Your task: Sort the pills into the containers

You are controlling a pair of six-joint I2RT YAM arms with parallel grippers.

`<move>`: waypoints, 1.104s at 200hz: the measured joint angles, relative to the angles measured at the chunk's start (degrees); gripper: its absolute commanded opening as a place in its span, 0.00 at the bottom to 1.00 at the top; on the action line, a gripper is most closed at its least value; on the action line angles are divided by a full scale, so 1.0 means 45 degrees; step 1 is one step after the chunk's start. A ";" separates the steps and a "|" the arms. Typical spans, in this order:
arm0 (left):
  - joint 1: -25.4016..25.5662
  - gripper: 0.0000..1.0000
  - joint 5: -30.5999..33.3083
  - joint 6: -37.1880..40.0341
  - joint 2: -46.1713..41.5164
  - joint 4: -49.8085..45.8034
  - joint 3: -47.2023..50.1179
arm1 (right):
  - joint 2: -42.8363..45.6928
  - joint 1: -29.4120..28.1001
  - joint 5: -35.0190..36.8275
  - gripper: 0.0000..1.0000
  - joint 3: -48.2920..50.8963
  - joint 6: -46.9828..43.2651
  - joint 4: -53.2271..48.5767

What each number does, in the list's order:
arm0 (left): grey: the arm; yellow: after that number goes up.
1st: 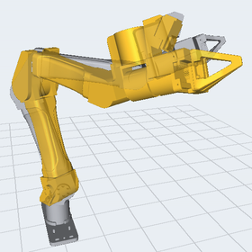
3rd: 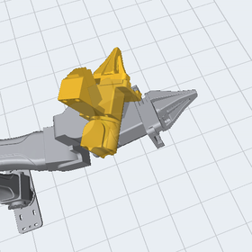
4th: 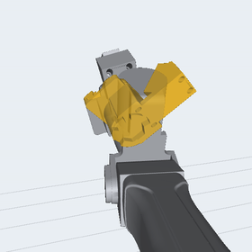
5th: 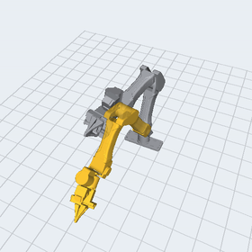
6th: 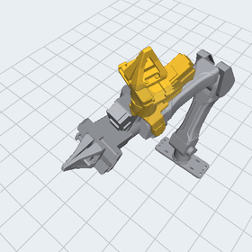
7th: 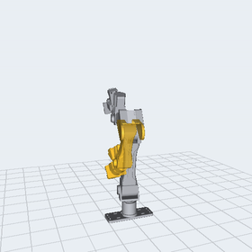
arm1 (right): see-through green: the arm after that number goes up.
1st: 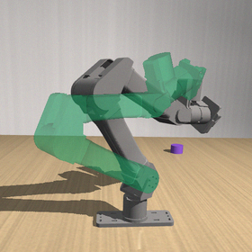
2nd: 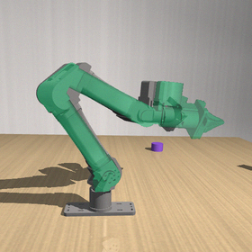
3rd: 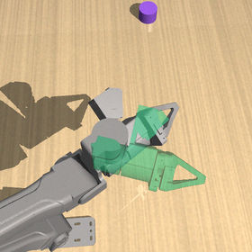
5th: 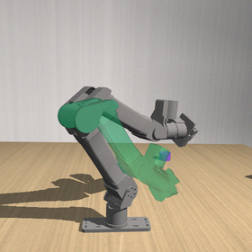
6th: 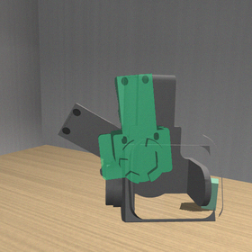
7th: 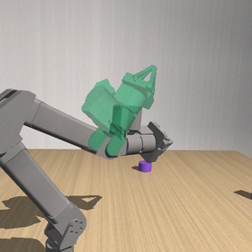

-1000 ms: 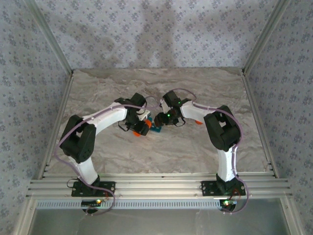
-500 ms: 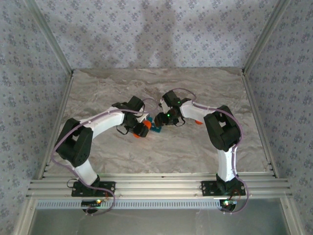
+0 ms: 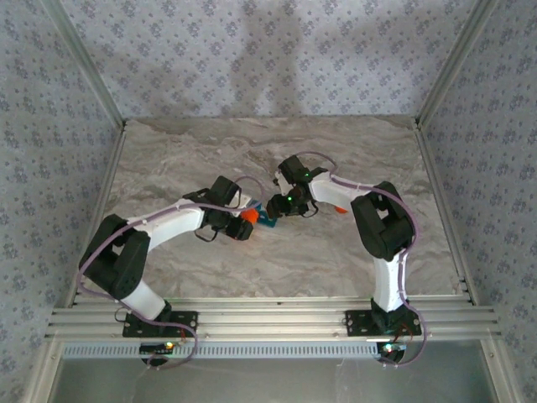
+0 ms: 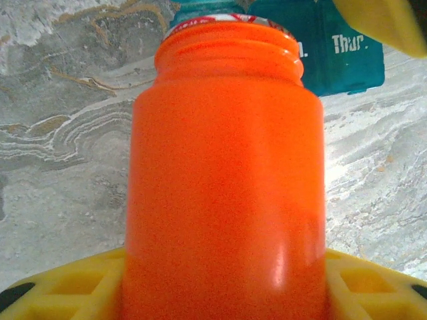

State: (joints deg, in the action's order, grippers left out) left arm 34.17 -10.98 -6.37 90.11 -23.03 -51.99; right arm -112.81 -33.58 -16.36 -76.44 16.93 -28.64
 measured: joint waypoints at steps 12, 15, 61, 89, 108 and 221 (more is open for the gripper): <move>0.0000 0.00 -0.0058 -0.0053 -0.0141 0.0437 0.0272 | 0.0049 -0.0024 0.0073 0.58 0.0000 -0.0005 -0.0117; 0.0000 0.00 -0.0073 -0.0068 -0.0185 0.0544 0.0340 | 0.0053 -0.0024 0.0092 0.58 0.0000 -0.0005 -0.0160; -0.0010 0.00 -0.0291 -0.0083 -0.1015 0.2210 0.1462 | 0.0262 -0.0024 0.0262 0.58 0.0000 -0.0005 -0.0801; -0.0010 0.00 -0.0427 -0.0097 -0.1608 0.2914 0.1783 | 0.0559 -0.0015 0.0267 0.58 0.0000 0.0034 -0.1132; -0.0010 0.00 -0.0427 -0.0185 -0.2297 0.3283 0.1894 | 0.0869 0.0044 0.0262 0.58 0.0000 0.0087 -0.1307; -0.0010 0.00 0.0073 0.0534 -0.4347 0.6324 -0.0709 | 0.3385 0.3415 0.0389 0.59 -0.0466 0.1044 -0.1671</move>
State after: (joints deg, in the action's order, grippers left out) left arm 34.13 -10.66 -3.97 70.54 5.43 -55.18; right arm -97.58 -18.22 -14.61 -78.54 21.63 -36.16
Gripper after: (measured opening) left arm 0.534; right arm 0.590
